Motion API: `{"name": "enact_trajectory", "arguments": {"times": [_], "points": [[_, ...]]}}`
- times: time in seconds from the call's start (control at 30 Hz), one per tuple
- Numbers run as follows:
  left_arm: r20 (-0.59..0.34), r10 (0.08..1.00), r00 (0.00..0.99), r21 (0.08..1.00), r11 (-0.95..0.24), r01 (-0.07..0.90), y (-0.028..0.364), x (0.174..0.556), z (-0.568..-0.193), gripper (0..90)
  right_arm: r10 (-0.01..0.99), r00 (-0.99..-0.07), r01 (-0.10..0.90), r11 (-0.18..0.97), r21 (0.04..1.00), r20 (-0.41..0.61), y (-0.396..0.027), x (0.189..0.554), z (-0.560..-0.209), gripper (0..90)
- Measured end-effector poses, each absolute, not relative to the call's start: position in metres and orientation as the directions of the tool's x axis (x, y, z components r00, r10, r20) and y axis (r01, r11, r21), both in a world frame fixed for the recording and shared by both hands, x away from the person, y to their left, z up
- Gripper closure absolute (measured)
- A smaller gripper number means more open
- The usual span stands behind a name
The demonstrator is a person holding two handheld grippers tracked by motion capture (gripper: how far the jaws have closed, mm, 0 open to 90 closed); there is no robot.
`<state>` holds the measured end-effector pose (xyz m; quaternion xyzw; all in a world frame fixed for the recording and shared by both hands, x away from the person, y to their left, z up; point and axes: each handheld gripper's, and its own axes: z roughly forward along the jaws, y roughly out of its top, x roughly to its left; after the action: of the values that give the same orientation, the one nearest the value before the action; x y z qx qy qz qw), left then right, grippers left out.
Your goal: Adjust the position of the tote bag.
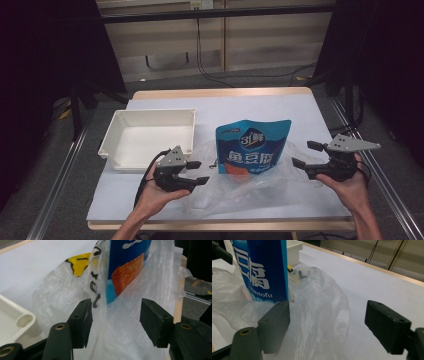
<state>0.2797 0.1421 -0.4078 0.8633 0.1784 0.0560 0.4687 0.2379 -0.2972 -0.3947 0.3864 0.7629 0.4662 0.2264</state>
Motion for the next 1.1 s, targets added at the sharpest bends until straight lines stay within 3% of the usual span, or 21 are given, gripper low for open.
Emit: {"name": "enact_trajectory", "arguments": {"times": [0.13, 0.27, 0.4, 0.63, 0.7, 0.8, 1.0, 1.03, 1.1], "points": [[-0.069, 0.312, 0.948, 0.832, -0.506, 0.227, 0.134, 0.279, -0.408, 61.4, 0.799, -0.601, 0.372, 0.279, 0.885, 0.001, -0.292, 0.239, -0.395, 19.5], [-0.061, 0.289, 0.955, 0.829, -0.519, 0.21, 0.123, 0.279, -0.406, 72.2, 0.796, -0.604, 0.342, 0.285, 0.895, -0.022, -0.287, 0.236, -0.386, 29.1], [-0.051, 0.292, 0.955, 0.81, -0.546, 0.211, 0.11, 0.286, -0.411, 75.4, 0.794, -0.606, 0.311, 0.286, 0.907, -0.043, -0.286, 0.229, -0.372, 40.5], [-0.058, 0.291, 0.955, 0.773, -0.592, 0.227, 0.093, 0.289, -0.432, 77.3, 0.781, -0.621, 0.278, 0.301, 0.912, -0.068, -0.285, 0.221, -0.358, 46.4], [-0.067, 0.282, 0.957, 0.767, -0.599, 0.23, 0.09, 0.287, -0.437, 76.0, 0.782, -0.618, 0.285, 0.318, 0.904, -0.081, -0.283, 0.222, -0.359, 43.9], [-0.059, 0.26, 0.964, 0.742, -0.635, 0.217, 0.084, 0.285, -0.446, 73.5, 0.786, -0.615, 0.285, 0.303, 0.909, -0.069, -0.285, 0.222, -0.359, 33.0], [-0.054, 0.252, 0.966, 0.705, -0.676, 0.215, 0.077, 0.283, -0.456, 76.0, 0.749, -0.66, 0.283, 0.322, 0.903, -0.06, -0.273, 0.222, -0.362, 28.9], [-0.052, 0.244, 0.968, 0.706, -0.677, 0.208, 0.075, 0.282, -0.459, 77.1, 0.742, -0.668, 0.278, 0.317, 0.907, -0.055, -0.271, 0.221, -0.361, 30.1], [-0.043, 0.223, 0.974, 0.685, -0.703, 0.191, 0.073, 0.28, -0.462, 81.5, 0.727, -0.685, 0.264, 0.319, 0.91, -0.056, -0.265, 0.22, -0.36, 49.1]]}}
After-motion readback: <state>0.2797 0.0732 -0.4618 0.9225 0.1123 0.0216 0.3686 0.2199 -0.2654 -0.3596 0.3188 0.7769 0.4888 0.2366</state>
